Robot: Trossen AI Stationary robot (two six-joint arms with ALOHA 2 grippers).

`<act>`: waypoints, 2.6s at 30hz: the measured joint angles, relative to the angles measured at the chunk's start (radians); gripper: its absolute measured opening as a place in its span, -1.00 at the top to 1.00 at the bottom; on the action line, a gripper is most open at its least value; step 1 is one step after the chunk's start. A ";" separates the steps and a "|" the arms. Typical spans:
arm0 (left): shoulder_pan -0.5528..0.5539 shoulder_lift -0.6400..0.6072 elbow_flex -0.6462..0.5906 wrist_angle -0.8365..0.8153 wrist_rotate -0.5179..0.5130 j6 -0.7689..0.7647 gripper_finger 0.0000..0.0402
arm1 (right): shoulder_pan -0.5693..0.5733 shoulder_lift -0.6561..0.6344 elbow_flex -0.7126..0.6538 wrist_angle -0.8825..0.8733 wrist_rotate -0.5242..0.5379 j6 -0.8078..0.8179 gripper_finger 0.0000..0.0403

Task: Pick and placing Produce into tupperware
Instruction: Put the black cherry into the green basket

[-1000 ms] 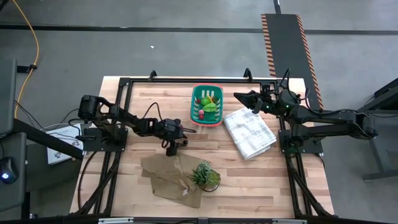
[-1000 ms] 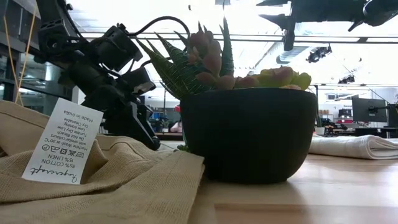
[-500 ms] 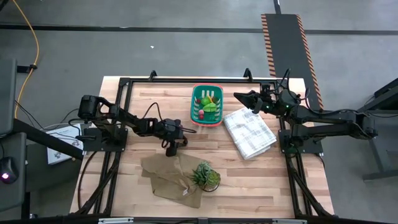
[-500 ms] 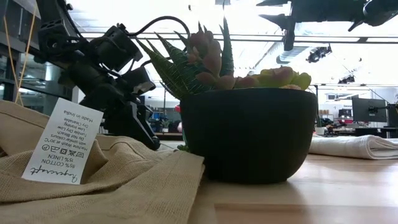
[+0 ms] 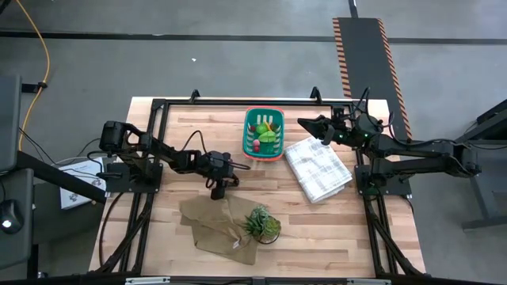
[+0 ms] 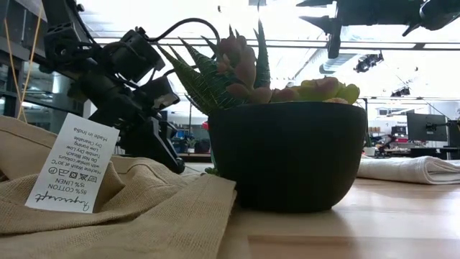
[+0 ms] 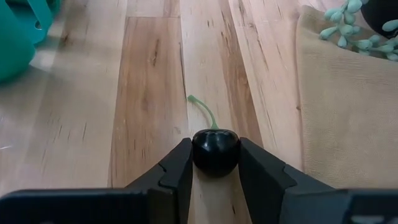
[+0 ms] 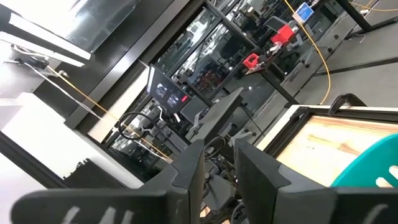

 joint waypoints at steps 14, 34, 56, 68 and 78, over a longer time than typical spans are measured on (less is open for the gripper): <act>0.000 0.000 0.000 0.019 0.016 -0.072 0.51 | 0.000 0.000 0.000 0.000 -0.007 -0.003 0.61; 0.001 -0.003 0.283 -0.221 0.132 -0.069 0.52 | 0.000 0.000 0.000 0.000 -0.038 -0.002 0.61; 0.140 -0.003 0.866 -0.901 0.070 0.031 0.51 | -0.015 -0.080 0.000 0.072 -0.151 -0.179 0.61; 0.265 0.024 0.990 -0.975 0.012 0.030 0.51 | -0.073 -0.160 0.000 -0.069 -0.257 -0.185 0.61; 0.306 0.187 1.152 -1.142 -0.002 -0.027 0.51 | -0.074 -0.161 0.000 -0.075 -0.335 -0.178 0.61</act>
